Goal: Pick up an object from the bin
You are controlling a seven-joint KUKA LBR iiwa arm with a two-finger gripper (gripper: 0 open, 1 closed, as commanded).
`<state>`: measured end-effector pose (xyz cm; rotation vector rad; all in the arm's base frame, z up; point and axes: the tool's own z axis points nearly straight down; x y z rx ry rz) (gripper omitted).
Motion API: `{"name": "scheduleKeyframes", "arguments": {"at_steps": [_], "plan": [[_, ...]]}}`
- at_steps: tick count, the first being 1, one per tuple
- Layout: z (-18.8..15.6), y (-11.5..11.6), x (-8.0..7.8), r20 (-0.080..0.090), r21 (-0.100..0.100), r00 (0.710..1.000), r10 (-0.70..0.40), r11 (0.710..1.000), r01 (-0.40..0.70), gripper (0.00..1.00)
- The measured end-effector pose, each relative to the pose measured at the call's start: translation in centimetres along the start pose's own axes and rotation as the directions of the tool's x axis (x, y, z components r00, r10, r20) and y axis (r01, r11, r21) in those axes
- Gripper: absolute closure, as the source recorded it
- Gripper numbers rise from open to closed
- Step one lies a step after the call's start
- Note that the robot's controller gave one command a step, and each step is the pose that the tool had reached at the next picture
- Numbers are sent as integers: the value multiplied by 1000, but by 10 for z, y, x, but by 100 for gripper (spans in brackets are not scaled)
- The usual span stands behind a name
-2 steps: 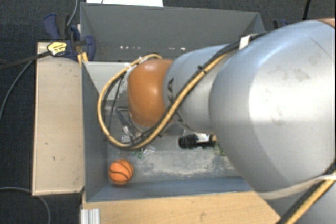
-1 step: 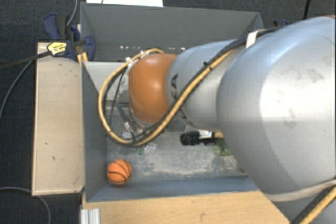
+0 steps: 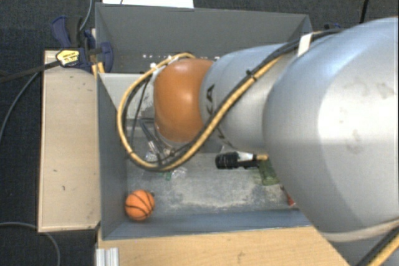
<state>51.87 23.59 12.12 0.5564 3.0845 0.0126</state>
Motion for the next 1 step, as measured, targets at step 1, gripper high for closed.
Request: {"name": "scheduleKeyframes", "arguments": {"at_steps": [1], "plan": [[-8, 0, 0, 1, -1, 1000, 0, 1000, 0, 100]]}}
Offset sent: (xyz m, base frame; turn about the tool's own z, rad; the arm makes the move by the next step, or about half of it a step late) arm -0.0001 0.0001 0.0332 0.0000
